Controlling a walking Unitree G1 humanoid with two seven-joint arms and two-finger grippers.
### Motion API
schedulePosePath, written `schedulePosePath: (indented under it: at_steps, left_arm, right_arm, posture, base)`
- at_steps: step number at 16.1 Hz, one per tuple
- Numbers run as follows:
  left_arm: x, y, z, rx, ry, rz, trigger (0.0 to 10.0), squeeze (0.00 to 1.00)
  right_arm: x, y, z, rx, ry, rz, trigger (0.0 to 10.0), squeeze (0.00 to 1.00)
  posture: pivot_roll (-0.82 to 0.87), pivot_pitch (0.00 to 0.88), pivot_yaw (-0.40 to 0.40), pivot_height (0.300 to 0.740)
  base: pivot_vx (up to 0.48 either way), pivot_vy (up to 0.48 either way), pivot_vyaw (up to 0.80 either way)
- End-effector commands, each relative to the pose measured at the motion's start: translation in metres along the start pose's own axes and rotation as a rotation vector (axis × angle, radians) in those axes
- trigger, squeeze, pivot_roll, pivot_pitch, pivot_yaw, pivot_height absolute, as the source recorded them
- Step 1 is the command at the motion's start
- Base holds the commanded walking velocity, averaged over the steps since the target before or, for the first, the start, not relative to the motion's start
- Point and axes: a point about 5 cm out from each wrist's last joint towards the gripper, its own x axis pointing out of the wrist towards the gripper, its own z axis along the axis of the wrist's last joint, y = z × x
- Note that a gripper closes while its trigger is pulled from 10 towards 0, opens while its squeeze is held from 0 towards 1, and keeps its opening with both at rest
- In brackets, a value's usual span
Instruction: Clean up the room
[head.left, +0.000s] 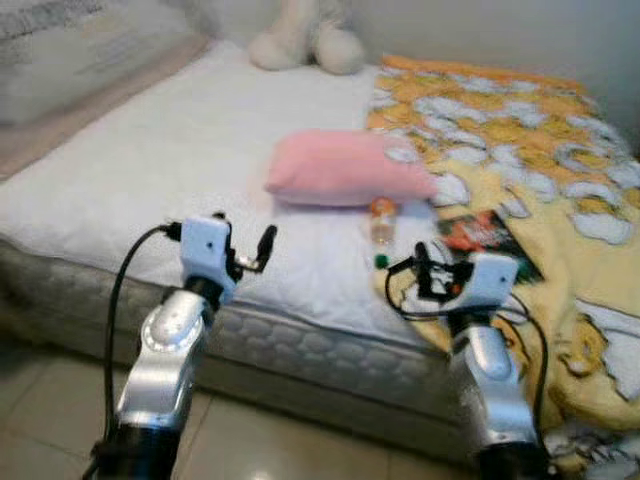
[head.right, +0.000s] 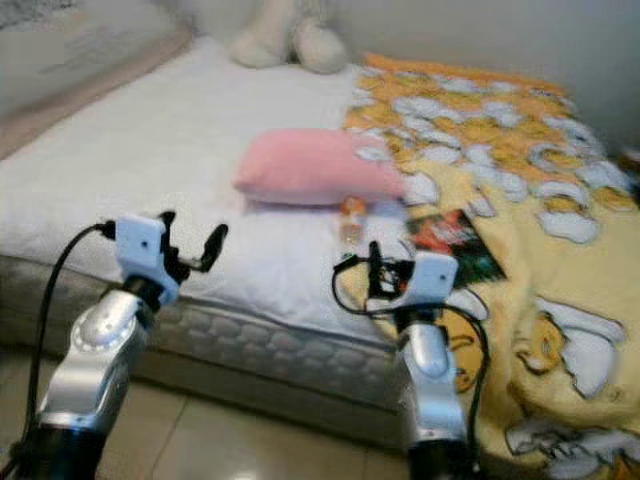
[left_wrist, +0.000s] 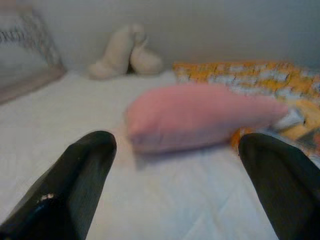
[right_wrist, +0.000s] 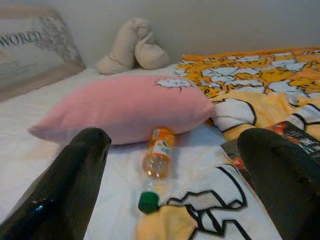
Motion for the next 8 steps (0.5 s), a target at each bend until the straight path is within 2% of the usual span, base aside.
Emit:
schedulePosePath:
  at_steps: [1, 5, 8]
  left_arm:
    - [0.003, -0.004, 0.003, 0.024, -0.008, -0.036, 10.0, 0.0]
    - [0.006, -0.003, 0.005, 0.032, -0.013, -0.038, 10.0, 0.0]
    - [0.006, -0.002, 0.006, 0.039, -0.013, -0.027, 10.0, 0.0]
  right_arm:
    - [0.003, 0.0, -0.001, 0.007, 0.012, -0.01, 10.0, 0.0]
    - [0.013, 0.002, 0.0, 0.011, 0.024, -0.009, 10.0, 0.0]
    - [0.026, 0.003, -0.001, 0.051, 0.065, -0.022, 10.0, 0.0]
  posture:
    - [0.01, 0.0, 0.003, 0.74]
    - [0.02, 0.0, 0.011, 0.74]
    - [0.03, 0.0, 0.012, 0.74]
  base:
    - [0.48, 0.0, 0.0]
    - [0.48, 0.0, 0.0]
    - [0.466, 0.0, 0.0]
